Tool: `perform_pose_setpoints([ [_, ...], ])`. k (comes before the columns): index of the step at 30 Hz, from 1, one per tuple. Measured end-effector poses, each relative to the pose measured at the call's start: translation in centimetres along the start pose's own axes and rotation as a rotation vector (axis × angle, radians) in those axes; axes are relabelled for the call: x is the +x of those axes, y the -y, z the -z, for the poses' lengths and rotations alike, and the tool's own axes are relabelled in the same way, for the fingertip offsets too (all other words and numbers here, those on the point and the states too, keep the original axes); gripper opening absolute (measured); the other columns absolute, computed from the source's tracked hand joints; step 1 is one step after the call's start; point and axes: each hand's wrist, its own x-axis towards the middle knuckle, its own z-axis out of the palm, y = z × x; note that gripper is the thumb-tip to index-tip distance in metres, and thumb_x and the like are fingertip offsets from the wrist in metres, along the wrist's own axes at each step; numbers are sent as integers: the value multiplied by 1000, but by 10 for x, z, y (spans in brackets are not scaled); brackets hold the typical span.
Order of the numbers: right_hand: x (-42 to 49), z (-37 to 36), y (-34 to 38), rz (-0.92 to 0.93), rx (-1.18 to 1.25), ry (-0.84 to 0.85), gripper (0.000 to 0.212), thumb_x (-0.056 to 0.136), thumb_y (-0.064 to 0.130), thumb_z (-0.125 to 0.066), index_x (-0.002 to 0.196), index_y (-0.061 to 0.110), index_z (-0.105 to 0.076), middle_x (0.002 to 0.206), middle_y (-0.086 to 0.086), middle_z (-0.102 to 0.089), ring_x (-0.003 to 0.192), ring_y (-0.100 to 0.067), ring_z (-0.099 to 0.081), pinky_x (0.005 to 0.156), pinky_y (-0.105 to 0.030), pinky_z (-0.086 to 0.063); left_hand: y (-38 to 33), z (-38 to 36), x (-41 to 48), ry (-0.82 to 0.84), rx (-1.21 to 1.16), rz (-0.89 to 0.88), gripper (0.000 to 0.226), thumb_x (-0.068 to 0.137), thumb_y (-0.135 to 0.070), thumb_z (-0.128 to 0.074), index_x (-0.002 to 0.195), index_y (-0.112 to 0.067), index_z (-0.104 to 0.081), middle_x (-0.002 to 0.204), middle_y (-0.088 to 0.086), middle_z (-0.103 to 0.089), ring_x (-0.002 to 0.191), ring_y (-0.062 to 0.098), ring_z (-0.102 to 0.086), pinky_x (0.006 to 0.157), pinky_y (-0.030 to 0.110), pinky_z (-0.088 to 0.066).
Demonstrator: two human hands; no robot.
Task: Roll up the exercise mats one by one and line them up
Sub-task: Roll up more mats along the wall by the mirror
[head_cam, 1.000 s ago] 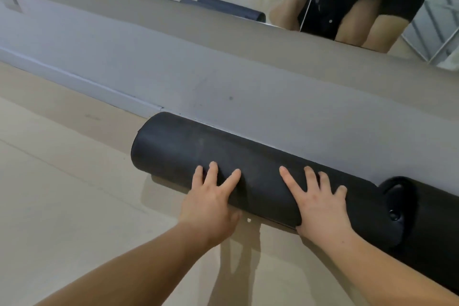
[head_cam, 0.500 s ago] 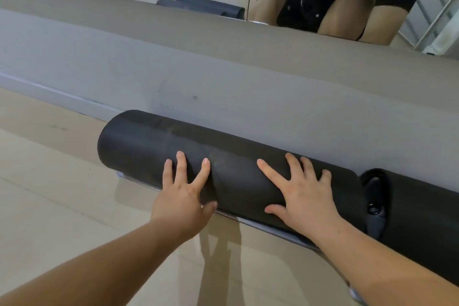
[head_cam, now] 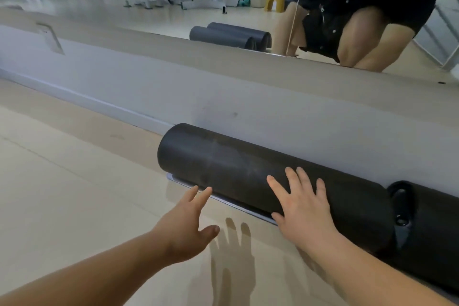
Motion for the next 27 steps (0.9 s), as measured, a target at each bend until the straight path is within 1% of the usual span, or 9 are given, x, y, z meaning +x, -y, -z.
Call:
perform_pose_setpoints([
  [2, -6, 16, 38, 60, 102, 38, 66, 104, 52, -49, 162, 34, -24, 167, -7, -25, 155, -29, -23, 123, -53, -26, 16, 15, -24, -11, -55, 0, 88, 102, -52, -63, 169, -37, -7, 177, -10, -11, 157, 19, -32, 125, 37, -34],
  [4, -13, 37, 83, 120, 176, 74, 52, 103, 54, -48, 150, 31, -44, 147, 0, -47, 132, -23, -51, 106, -44, -48, 39, 34, -54, -7, -126, 19, 87, 101, -53, -64, 168, -38, -11, 174, -11, -22, 151, 16, -42, 122, 37, -40],
  [5, -18, 48, 108, 152, 198, 87, 51, 103, 56, -48, 147, 31, -48, 140, 3, -52, 123, -22, -57, 99, -42, -51, 52, 43, -71, -8, -160, 39, 86, 101, -54, -64, 168, -39, -12, 173, -12, -26, 148, 14, -46, 119, 36, -43],
  [10, -45, 99, 229, 318, 274, 120, 54, 101, 59, -50, 149, 35, -51, 143, 10, -59, 130, -15, -58, 101, -39, -50, 146, 93, -157, -61, -293, 177, 83, 99, -56, -64, 167, -39, -20, 161, -9, -46, 133, 10, -60, 109, 29, -51],
  [13, -62, 124, 305, 384, 318, 136, 50, 98, 59, -54, 143, 36, -56, 142, 14, -59, 129, -11, -57, 105, -37, -49, 218, 116, -218, -98, -379, 258, 79, 99, -54, -66, 166, -38, -27, 155, -9, -51, 124, 5, -64, 100, 20, -51],
  [16, -80, 144, 395, 450, 337, 153, 46, 96, 60, -57, 135, 37, -61, 134, 14, -62, 120, -11, -60, 103, -40, -51, 295, 128, -281, -139, -451, 352, 76, 99, -53, -66, 164, -36, -31, 153, -8, -52, 117, 5, -67, 100, 25, -55],
  [21, -122, 158, 577, 625, 288, 220, 45, 92, 61, -62, 129, 36, -63, 119, 14, -63, 106, -10, -64, 98, -38, -54, 417, 145, -377, -313, -586, 524, 76, 100, -57, -63, 164, -31, -33, 152, -5, -52, 127, 16, -61, 107, 39, -54],
  [24, -154, 155, 681, 725, 293, 249, 43, 92, 60, -62, 127, 35, -65, 115, 15, -63, 106, -11, -64, 96, -38, -55, 478, 152, -437, -391, -619, 585, 75, 100, -55, -62, 165, -33, -31, 156, -6, -49, 128, 15, -60, 108, 38, -53],
  [27, -188, 147, 774, 800, 329, 297, 43, 94, 55, -61, 129, 31, -66, 115, 12, -67, 103, -10, -64, 92, -36, -55, 531, 158, -503, -461, -548, 699, 75, 102, -53, -60, 166, -30, -28, 164, -5, -43, 141, 17, -52, 114, 34, -45],
])
